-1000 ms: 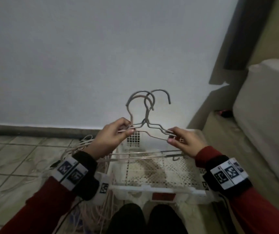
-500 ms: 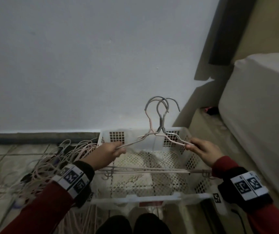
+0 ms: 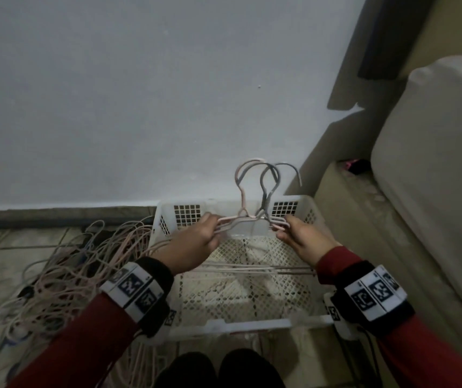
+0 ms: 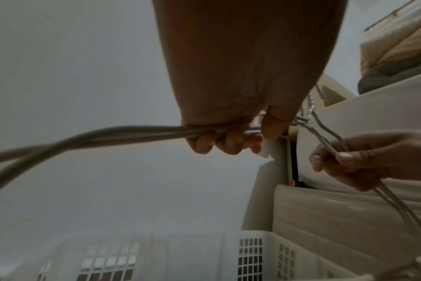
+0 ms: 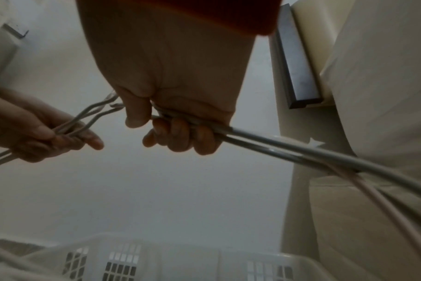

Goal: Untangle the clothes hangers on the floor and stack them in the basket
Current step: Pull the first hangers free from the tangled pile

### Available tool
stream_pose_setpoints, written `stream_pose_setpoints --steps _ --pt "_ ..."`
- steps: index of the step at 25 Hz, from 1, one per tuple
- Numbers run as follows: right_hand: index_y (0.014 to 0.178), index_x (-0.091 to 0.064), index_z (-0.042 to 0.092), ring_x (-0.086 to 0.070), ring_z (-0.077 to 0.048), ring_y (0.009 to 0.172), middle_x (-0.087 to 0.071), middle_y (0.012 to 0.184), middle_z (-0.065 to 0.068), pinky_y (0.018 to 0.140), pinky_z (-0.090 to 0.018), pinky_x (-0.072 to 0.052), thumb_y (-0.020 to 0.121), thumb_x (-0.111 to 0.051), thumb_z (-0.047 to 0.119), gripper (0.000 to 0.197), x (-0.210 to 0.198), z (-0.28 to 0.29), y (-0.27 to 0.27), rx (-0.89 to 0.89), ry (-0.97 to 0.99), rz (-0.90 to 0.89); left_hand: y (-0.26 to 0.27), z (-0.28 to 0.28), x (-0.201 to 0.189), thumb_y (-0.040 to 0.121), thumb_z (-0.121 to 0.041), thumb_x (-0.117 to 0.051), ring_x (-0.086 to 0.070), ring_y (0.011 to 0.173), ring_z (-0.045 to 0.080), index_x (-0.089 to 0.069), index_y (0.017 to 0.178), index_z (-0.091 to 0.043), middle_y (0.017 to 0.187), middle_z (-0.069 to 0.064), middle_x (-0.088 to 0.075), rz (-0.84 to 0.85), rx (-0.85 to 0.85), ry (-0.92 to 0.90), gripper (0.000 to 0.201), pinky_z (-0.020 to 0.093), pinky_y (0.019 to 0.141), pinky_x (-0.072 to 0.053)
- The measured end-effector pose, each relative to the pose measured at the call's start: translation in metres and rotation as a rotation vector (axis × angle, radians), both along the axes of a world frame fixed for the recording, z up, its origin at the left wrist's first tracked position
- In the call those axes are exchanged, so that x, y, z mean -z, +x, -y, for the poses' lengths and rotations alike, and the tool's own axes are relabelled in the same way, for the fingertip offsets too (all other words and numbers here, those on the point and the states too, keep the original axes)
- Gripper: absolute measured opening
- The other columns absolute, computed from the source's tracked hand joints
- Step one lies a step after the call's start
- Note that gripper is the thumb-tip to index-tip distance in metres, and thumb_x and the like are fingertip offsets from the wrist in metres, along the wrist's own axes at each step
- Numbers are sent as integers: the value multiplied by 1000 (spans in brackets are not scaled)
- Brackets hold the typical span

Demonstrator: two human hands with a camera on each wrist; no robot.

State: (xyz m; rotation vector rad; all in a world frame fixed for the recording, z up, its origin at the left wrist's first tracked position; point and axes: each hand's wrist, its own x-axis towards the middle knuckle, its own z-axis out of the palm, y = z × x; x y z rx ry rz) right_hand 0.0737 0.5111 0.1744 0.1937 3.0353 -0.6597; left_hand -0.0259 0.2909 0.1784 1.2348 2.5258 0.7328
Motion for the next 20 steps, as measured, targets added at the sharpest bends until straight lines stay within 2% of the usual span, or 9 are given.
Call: stream_pose_setpoints --steps 2,4,6,9,12,14,16,18,20 --pt "103 -41 13 -60 -36 97 -62 107 -21 82 -46 -48 93 -43 29 19 4 6 -9 -12 -16 -5 -1 -12 3 96 -18 -39 -54 93 31 -41 128 -4 114 13 -45 -30 67 37 35 44 88 -44" --pt "107 -46 10 -61 -33 95 -63 104 -20 82 -44 -48 93 -44 25 21 6 16 -17 -52 -49 -16 2 -28 4 96 -16 -37 -52 103 30 -43 127 0 119 15 -45 -24 92 44 35 43 94 -40" --pt "106 -51 6 -60 -29 91 -63 98 -16 81 -40 -47 92 -48 21 21 5 19 -22 -68 -143 -70 0 -38 4 96 -11 -38 -49 102 26 -45 119 5 111 13 -45 20 57 100 29 41 97 -37" --pt "88 -56 10 -59 -26 78 -59 78 -10 72 -38 -44 89 -54 27 17 2 -4 -23 -47 -112 -57 -12 -37 2 95 -6 -41 -43 90 15 -49 104 -3 91 0 -42 110 28 278 12 24 85 -34" --pt "91 -59 6 -61 -31 86 -66 86 -19 72 -38 -41 90 -51 30 26 0 -26 -18 13 -53 59 -29 -33 11 92 -9 -47 -49 93 15 -54 105 -3 95 1 -49 72 37 393 16 15 80 -34" --pt "104 -59 8 -61 -30 95 -67 99 -17 73 -35 -40 91 -47 34 31 0 -33 -18 44 53 108 -38 -32 30 93 -16 -46 -57 95 20 -53 112 -2 101 10 -58 -23 87 310 24 20 87 -43" --pt "110 -56 14 -60 -28 102 -66 107 -13 78 -34 -42 92 -43 39 33 5 -36 -18 58 195 197 -41 -29 49 95 -23 -43 -62 88 27 -49 109 -14 99 12 -63 20 72 84 17 36 81 -52" --pt "112 -53 16 -59 -28 105 -64 111 -14 83 -35 -44 93 -40 41 34 14 -33 -21 35 271 294 -38 -30 63 97 -24 -40 -61 87 26 -45 104 -17 101 10 -62 64 46 -133 11 33 74 -49" --pt "114 -51 12 -59 -29 105 -63 111 -17 86 -36 -46 94 -38 40 36 35 -34 -28 24 252 388 -37 -37 81 97 -16 -38 -56 94 20 -48 109 -11 111 10 -60 88 22 -194 17 26 76 -40"
